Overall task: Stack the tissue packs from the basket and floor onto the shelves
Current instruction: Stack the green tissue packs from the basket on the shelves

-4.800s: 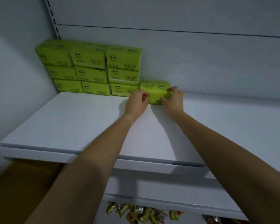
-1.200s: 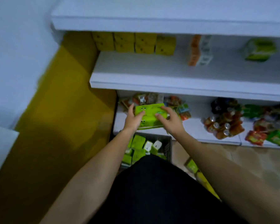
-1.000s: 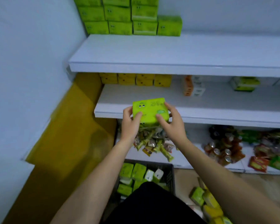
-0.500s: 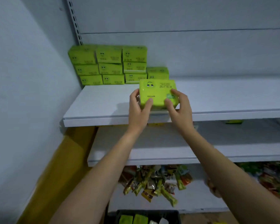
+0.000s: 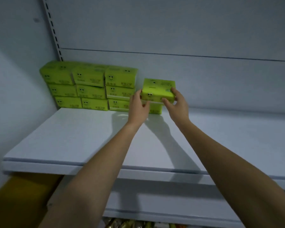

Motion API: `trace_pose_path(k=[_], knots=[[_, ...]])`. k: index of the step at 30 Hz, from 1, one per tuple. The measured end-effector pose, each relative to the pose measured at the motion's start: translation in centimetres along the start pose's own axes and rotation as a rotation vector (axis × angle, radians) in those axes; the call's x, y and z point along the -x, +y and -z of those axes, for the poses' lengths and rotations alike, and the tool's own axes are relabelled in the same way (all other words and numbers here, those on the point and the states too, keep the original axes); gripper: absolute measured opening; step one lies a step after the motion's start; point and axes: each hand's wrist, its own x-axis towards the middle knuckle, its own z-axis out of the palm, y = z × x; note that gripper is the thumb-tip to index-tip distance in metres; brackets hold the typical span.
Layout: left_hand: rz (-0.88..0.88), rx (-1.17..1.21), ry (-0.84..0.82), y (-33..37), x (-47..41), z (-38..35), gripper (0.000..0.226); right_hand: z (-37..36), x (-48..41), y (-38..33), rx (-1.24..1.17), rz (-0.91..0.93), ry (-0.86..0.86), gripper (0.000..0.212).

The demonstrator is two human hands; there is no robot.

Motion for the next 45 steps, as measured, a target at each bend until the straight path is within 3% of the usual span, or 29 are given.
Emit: trace_pose_path(k=[3, 6, 10, 15, 19, 28, 36, 41, 45], knots=[[0.015, -0.014, 0.031, -0.9, -0.7, -1.1, 0.042, -1.2, -2.2, 1.7, 0.029, -0.028, -0.081, 0.056], [-0.073, -0.242, 0.033, -1.9, -0.5, -1.4, 0.034, -2.5, -3.3, 2.4, 0.067, -0.031, -0.119, 0.055], [-0.189, -0.616, -0.116, -2.8, -1.0, -1.2, 0.046, -4.2, -4.3, 2.0, 0.148, -0.029, -0.069, 0.05], [-0.138, -0.847, -0.331, -2.7, -1.4, -0.5, 0.055, -4.8, -4.9, 1.3, 0.226, -0.071, -0.089, 0.054], [-0.087, -0.805, -0.446, -2.3, 0.5, 1.2, 0.052, -3.0, -2.2, 1.3, 0.245, -0.02, -0.144, 0.06], [-0.258, -0.67, -0.46, -2.9, 10.6, 7.4, 0.051, -0.5, 11.2, -1.8, 0.525, 0.212, -0.228, 0.052], [-0.36, -0.484, -0.378, -5.4, 22.7, 14.1, 0.049, -2.1, 23.6, -5.9, 0.527, 0.295, -0.25, 0.056], [-0.223, -0.459, -0.427, -10.2, 30.9, 16.3, 0.049, -4.1, 31.6, -4.4, 0.491, 0.348, -0.307, 0.049], [-0.059, -0.466, -0.458, -14.5, 36.4, 16.5, 0.046, -6.0, 38.6, 0.0, 0.459, 0.211, -0.499, 0.05]])
